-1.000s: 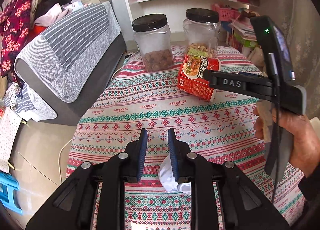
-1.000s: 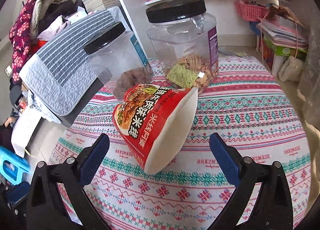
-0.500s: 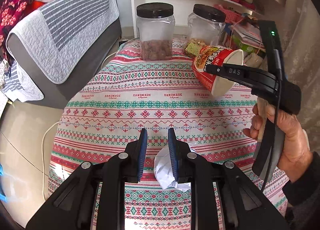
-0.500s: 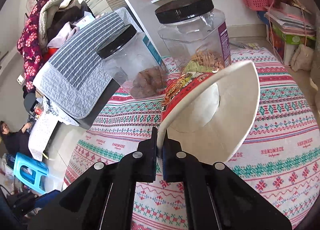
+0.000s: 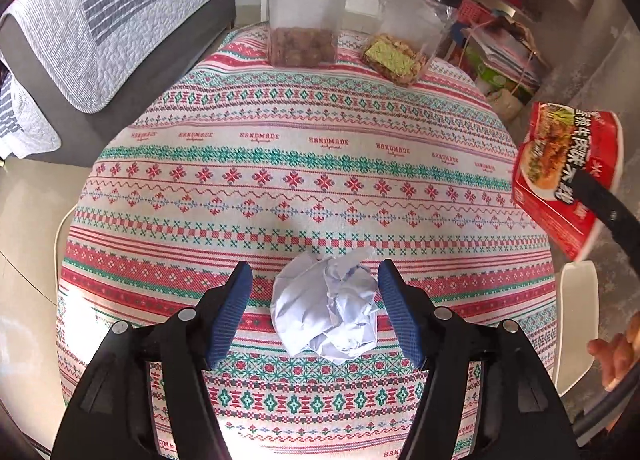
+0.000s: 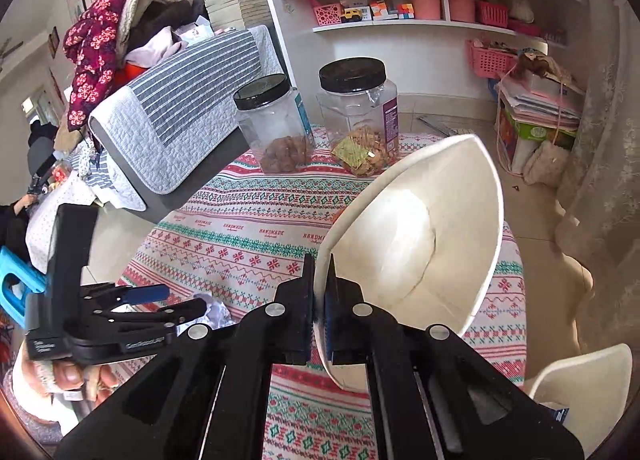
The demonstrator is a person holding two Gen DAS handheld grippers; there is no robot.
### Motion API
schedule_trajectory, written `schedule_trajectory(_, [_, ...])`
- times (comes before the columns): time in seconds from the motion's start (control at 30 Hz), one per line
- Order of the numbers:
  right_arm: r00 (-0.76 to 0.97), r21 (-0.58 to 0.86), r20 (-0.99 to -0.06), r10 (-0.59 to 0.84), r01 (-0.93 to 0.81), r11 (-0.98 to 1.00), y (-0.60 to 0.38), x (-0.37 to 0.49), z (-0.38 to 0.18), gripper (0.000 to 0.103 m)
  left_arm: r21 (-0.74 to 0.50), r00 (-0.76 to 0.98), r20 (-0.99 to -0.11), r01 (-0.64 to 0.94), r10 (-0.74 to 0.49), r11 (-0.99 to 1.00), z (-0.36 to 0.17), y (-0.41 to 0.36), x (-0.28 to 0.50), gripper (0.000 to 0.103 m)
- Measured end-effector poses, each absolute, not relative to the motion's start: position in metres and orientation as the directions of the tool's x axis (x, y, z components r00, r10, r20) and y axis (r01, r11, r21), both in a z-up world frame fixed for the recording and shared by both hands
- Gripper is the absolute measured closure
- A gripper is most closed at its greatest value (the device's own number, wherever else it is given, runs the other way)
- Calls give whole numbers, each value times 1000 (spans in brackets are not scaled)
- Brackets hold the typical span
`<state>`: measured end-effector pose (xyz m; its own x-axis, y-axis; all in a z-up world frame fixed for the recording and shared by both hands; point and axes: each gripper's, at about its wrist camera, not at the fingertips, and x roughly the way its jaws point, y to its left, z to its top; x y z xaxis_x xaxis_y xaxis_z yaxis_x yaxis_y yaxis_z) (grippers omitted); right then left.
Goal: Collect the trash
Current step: 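Carry noodle cup and paper over the white bin and open both tools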
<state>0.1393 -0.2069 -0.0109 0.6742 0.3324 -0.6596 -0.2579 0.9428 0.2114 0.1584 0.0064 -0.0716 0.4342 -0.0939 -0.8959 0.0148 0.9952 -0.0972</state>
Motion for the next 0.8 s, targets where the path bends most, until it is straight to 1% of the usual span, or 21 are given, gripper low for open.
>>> schedule_trajectory(0.07, [679,192,-663,316,-254,948,-210,128,-7,100,-76,434,-898,21,-77,997,-76,1,157,40])
schedule_trajectory(0.1, [678,190,-665,312,-250,949,-213,122,-7,100,-66,436,-897,25,-70,998,-77,-1,156,51])
schedule_trajectory(0.13, [679,193,-665,311,-246,950,-216,117,-7,100,-60,430,-900,37,-70,998,-78,-3,156,71])
schedule_trajectory(0.17, [683,197,-662,309,-239,951,-219,111,-7,100,-61,423,-903,50,-76,997,-79,-4,155,82])
schedule_trajectory(0.3, [702,212,-647,297,-209,955,-233,92,-10,100,-16,459,-887,99,-60,995,-74,-15,145,83])
schedule_trajectory(0.5, [723,221,-632,278,-175,959,-251,80,-10,100,54,550,-834,144,-34,988,-51,-34,130,83])
schedule_trajectory(0.8, [790,178,-581,196,-112,978,-294,53,9,100,90,642,-766,180,-48,980,-19,-68,118,83])
